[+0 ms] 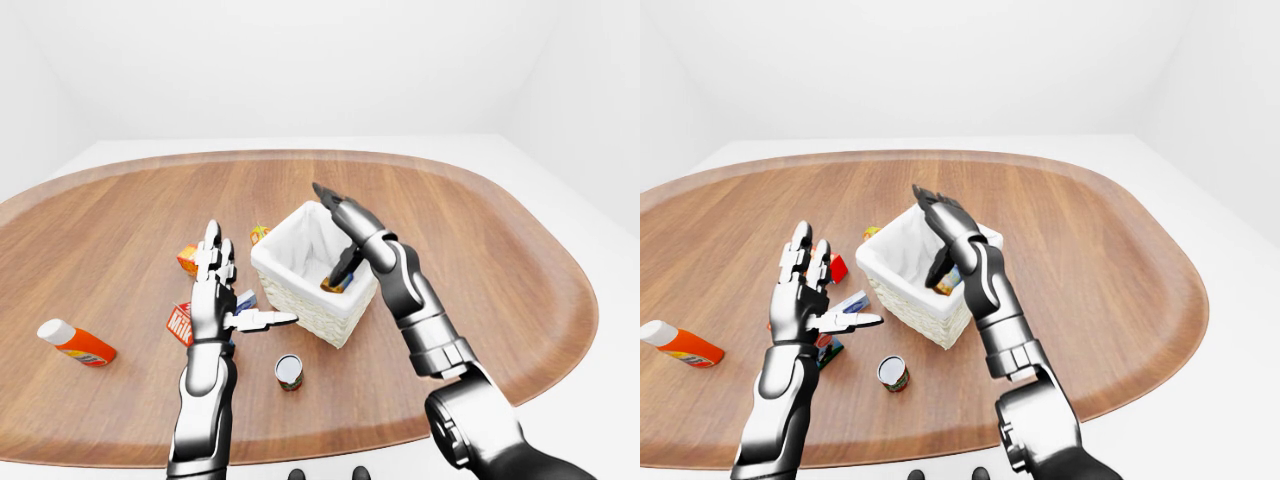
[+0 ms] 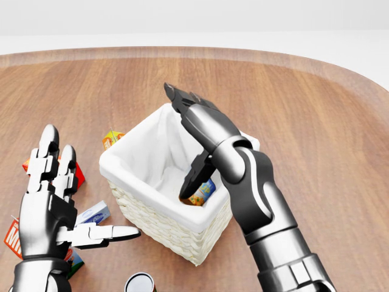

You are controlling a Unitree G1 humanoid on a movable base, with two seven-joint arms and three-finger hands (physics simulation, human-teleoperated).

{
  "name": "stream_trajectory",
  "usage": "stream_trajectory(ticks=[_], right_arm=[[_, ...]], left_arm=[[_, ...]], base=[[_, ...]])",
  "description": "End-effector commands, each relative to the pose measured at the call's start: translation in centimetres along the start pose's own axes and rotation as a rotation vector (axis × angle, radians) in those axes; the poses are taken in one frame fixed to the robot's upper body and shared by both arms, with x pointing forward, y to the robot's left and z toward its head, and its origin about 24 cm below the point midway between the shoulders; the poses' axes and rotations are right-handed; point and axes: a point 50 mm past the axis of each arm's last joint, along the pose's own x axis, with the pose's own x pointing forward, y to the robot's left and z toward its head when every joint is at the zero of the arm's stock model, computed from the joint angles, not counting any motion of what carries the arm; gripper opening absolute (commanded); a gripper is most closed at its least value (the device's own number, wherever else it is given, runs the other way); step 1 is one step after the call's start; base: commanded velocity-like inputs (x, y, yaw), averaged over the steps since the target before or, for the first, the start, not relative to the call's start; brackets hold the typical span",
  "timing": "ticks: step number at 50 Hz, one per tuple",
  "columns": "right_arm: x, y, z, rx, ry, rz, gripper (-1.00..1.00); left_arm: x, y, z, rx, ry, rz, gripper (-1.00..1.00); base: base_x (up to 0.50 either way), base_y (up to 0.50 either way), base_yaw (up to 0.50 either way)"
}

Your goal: Pick up the alphabet soup, and put it in the basket.

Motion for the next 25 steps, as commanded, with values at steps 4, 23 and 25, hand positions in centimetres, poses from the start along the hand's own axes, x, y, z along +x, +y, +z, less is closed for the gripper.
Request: stream_trajectory(ticks=[4, 23, 25], right_arm=[[0.1, 0.1, -0.2, 0.006, 0.009, -0.004, 1.0], [0.1, -1.2, 0.8, -0.001, -0.028, -0.04, 1.0], [0.1, -2.0, 1.3, -0.007, -0.049, -0.057, 1.0]], left_arm=[[0.0, 0.0, 0.1, 0.0, -0.004, 0.0, 1.0], [0.0, 0.0, 0.1, 0.0, -0.003, 0.0, 1.0], [0.0, 0.0, -0.1, 0.0, 0.002, 0.0, 1.0]], base=[[0.0, 0.0, 0.0], [0.0, 0.0, 0.0], [0.0, 0.0, 0.0]])
